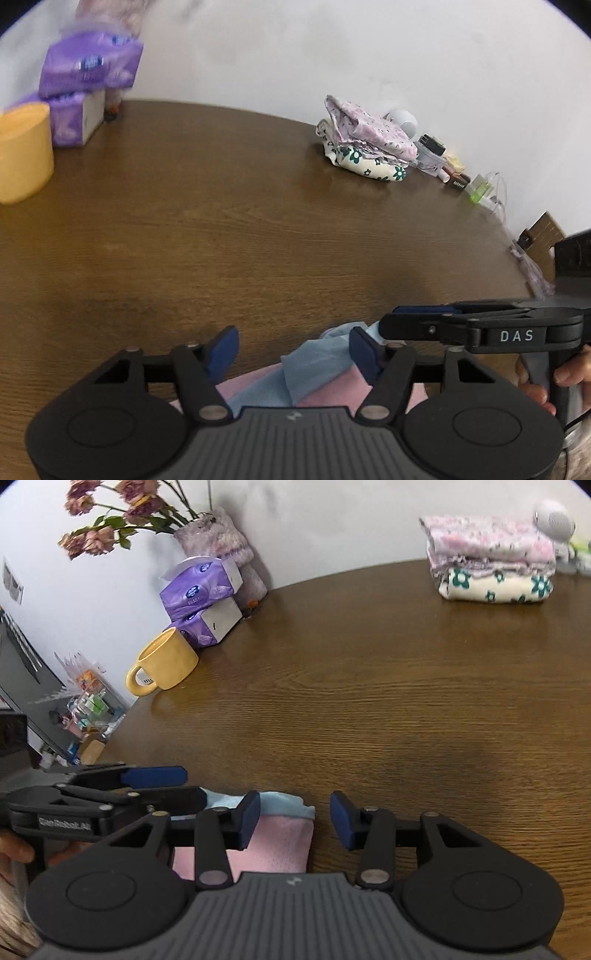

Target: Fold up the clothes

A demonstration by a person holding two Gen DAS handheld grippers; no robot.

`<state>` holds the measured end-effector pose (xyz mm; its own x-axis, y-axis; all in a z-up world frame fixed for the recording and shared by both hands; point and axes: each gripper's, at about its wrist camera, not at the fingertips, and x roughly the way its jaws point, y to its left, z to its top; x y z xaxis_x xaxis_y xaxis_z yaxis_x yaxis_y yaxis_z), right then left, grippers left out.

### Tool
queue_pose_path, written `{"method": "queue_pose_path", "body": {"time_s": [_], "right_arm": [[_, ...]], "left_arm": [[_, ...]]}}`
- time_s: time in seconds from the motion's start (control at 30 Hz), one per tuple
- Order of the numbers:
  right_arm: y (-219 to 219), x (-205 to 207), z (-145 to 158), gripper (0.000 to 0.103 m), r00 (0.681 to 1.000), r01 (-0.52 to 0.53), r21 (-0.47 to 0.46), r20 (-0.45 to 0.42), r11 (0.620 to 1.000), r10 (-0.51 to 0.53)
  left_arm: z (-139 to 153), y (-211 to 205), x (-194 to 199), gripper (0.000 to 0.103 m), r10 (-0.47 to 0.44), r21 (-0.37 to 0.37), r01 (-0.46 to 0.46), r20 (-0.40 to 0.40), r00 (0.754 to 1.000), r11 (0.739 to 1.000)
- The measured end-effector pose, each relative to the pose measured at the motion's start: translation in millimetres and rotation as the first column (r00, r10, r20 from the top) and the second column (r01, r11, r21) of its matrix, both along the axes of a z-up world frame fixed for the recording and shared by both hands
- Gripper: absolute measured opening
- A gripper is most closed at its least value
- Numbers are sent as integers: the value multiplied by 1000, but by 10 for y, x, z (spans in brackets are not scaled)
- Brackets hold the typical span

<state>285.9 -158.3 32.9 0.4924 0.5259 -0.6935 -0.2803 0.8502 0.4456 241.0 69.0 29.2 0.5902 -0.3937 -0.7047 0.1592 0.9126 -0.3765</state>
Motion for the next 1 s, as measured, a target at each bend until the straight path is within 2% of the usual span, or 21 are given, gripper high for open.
{"method": "queue_pose_path", "body": {"time_s": [0.07,0.1,0.13,0.17,0.2,0.23,0.27,0.3,0.4,0.53,0.6,0.7,0.73,0.8,0.83,0.87,1.0], "right_arm": [[-25,27,-40,35,999,10,45,-34,999,-9],[-39,39,-59,32,999,15,69,-52,998,-12],[-52,48,-80,30,998,18,84,-66,996,-13],[-64,56,-99,24,997,23,96,-74,995,-16],[-72,56,-111,16,997,27,103,-77,994,-19],[-82,57,-119,13,997,29,110,-78,994,-20],[-94,61,-127,11,997,30,118,-79,993,-20],[-102,60,-132,7,997,29,123,-79,992,-20],[-94,50,-132,6,997,24,111,-70,993,-16],[-87,23,-114,13,998,33,91,-51,995,-28],[-115,8,-107,22,998,46,95,-44,994,-42],[-130,-8,-124,22,998,49,101,-49,994,-44],[-121,-9,-136,22,998,45,104,-55,994,-40],[-97,-12,-154,22,998,38,108,-61,993,-31],[-85,-16,-154,19,998,34,107,-58,994,-28],[-78,-21,-151,11,998,30,108,-54,994,-25],[-82,-39,-128,8,999,33,98,-40,995,-29]], "left_arm": [[-56,38,41,45,-12,-54,11,-26,1000,998],[-78,43,56,41,-20,-70,17,-34,999,997],[-98,47,70,32,-28,-84,24,-42,999,996],[-108,55,74,20,-35,-95,30,-44,998,995],[-117,64,79,15,-41,-106,36,-46,998,994],[-116,72,72,8,-48,-116,42,-44,998,992],[-114,81,65,6,-54,-125,49,-43,998,991],[-101,83,46,5,-50,-116,46,-33,998,992],[-61,103,3,4,-37,-109,35,-12,999,993],[-27,173,-24,34,-6,-128,6,-6,1000,992],[-34,204,-44,37,9,-125,-10,-5,1000,992],[-114,217,-17,39,-5,-160,-1,-37,999,987],[-138,207,-6,38,-14,-170,6,-43,999,985],[-162,180,-1,26,-27,-166,21,-35,999,986],[-166,163,2,3,-40,-166,36,-25,999,985],[-171,161,2,2,-47,-172,43,-23,999,984],[-141,159,-38,1,-39,-147,40,8,999,988]]}}
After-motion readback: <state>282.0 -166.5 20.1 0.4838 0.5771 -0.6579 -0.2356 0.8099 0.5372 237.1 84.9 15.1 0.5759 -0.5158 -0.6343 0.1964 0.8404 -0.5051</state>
